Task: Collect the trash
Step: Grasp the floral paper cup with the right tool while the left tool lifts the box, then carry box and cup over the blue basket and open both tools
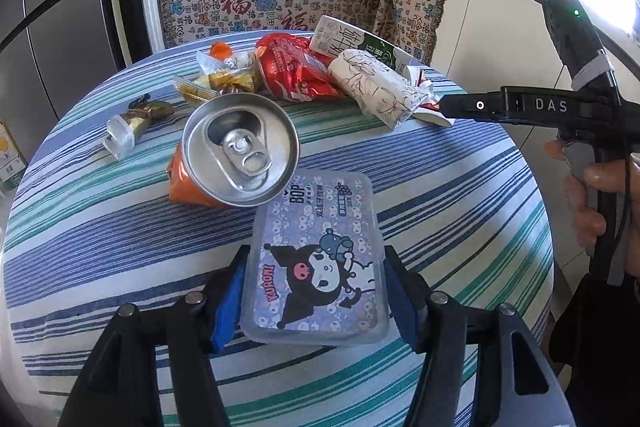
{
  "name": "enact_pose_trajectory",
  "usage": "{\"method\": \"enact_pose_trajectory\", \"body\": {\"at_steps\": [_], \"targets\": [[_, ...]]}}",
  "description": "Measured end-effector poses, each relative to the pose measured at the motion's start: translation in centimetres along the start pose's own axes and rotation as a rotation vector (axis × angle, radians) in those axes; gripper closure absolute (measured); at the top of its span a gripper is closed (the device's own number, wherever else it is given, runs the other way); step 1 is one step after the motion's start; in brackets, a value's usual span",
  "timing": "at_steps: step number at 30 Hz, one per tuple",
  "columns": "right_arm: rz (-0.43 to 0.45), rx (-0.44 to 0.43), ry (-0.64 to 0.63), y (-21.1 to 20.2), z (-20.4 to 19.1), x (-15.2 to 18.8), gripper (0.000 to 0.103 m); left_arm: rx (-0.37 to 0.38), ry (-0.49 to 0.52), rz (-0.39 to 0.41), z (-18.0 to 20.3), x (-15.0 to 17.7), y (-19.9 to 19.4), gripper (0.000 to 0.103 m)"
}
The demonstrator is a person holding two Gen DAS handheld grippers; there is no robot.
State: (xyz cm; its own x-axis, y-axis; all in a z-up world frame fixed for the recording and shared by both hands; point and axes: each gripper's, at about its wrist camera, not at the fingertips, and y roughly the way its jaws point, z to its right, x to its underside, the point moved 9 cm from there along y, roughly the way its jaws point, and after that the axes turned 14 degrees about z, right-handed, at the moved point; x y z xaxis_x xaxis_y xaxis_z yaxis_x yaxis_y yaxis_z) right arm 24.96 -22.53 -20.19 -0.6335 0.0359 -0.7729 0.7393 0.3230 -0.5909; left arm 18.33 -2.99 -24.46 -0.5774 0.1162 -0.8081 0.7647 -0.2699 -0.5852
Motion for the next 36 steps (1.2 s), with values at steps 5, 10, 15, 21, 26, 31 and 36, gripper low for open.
{"method": "enact_pose_trajectory", "body": {"at_steps": [5, 10, 15, 21, 26, 31, 36], "targets": [[0.022, -0.052, -0.151, 1.7, -4.7, -1.3, 0.007, -0.077, -0.061, 0.000, -1.6, -0.1, -0.2, 0.040], [-0.006, -0.024, -0.416, 4.7, -9.7, -1.7, 0.015, -0.090, -0.087, -0.003, -2.2, -0.1, -0.3, 0.040], [-0.080, 0.109, -0.499, 7.3, -8.9, -0.7, 0.060, -0.076, -0.096, 0.016, -2.1, -0.2, -1.4, 0.040], [-0.016, 0.033, -0.325, 2.1, -8.6, -1.7, 0.067, -0.043, -0.117, 0.048, -1.8, -0.3, -3.6, 0.040], [0.005, -0.052, -0.201, -1.7, -8.8, -1.6, 0.067, -0.005, -0.123, 0.085, -0.2, -1.4, -5.5, 0.040], [0.012, -0.110, -0.087, -3.9, -7.7, -1.3, 0.067, 0.043, -0.110, 0.109, 2.1, -2.9, -6.6, 0.040], [0.028, -0.137, 0.003, -5.6, -5.6, -1.3, 0.067, 0.075, -0.088, 0.096, 4.7, -4.1, -5.3, 0.040]]}}
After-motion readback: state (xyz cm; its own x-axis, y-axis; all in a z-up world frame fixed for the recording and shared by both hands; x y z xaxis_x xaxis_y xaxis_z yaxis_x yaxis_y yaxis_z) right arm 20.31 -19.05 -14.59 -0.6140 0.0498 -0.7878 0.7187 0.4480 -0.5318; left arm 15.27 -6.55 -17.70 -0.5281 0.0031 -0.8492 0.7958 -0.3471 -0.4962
